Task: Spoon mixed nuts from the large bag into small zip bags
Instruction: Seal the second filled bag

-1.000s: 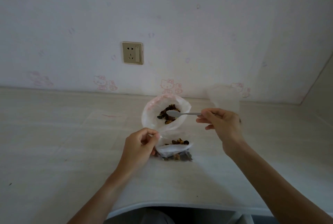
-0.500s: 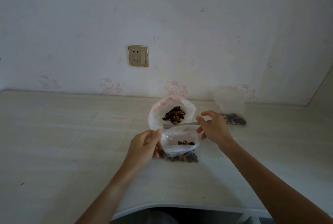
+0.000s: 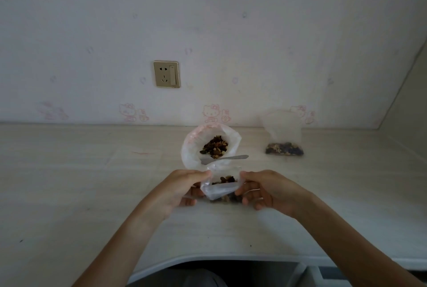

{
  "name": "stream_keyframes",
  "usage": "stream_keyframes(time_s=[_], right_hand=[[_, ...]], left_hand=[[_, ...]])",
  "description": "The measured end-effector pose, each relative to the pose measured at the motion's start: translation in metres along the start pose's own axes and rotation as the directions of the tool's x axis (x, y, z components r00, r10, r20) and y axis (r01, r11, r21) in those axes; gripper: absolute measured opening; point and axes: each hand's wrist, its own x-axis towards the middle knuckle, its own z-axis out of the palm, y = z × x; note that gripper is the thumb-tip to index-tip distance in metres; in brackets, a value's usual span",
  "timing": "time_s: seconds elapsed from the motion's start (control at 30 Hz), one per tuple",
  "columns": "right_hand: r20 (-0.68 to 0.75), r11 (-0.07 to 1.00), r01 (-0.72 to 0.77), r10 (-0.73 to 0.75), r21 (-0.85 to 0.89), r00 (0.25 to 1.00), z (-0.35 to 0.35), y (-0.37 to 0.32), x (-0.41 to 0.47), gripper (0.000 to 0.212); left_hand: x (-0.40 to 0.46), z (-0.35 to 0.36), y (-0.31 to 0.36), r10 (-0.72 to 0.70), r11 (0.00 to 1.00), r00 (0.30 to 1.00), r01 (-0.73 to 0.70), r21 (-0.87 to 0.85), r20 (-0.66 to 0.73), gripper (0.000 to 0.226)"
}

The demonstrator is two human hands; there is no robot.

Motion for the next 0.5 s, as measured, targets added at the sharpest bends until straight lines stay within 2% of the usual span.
stream_keyframes(time_s=[0.13,0.27,0.3,0.37,0.4,0.43,0.47,0.5], right_hand=[[-0.022,0.994,0.105,-0.105,0.005,0.994,0.002,-0.006,-0.006,0.028],[-0.116,0.967,0.249,-0.254,-0.059,0.96,0.007,-0.017,-0.012,0.009],[-0.153,0.953,0.286,-0.299,-0.104,0.942,0.008,-0.02,-0.014,0.009],[-0.211,0.885,0.346,-0.419,-0.311,0.883,0.012,-0.026,-0.017,0.015],[-0.22,0.823,0.359,-0.486,-0.441,0.846,0.015,-0.028,-0.018,0.017],[-0.218,0.753,0.361,-0.546,-0.55,0.809,0.017,-0.03,-0.019,0.017],[-0.216,0.699,0.354,-0.587,-0.621,0.78,0.018,-0.03,-0.019,0.016],[-0.222,0.679,0.34,-0.598,-0.65,0.77,0.019,-0.031,-0.019,0.015]], left_hand=[[-0.004,-0.003,0.005,-0.006,0.995,1.0,0.009,-0.096,0.03,0.017],[-0.003,-0.006,0.007,0.092,0.995,0.988,-0.094,-0.015,-0.125,0.014],[-0.003,-0.006,0.008,0.138,0.99,0.973,-0.133,0.043,-0.182,0.016],[-0.003,-0.005,0.01,0.287,0.946,0.914,-0.222,0.237,-0.288,0.016],[-0.002,-0.005,0.011,0.384,0.884,0.869,-0.249,0.396,-0.312,0.013],[-0.002,-0.005,0.012,0.47,0.782,0.829,-0.232,0.579,-0.303,0.011],[-0.003,-0.004,0.014,0.518,0.671,0.812,-0.191,0.717,-0.269,0.009],[-0.005,-0.003,0.015,0.516,0.61,0.823,-0.159,0.776,-0.237,0.007]])
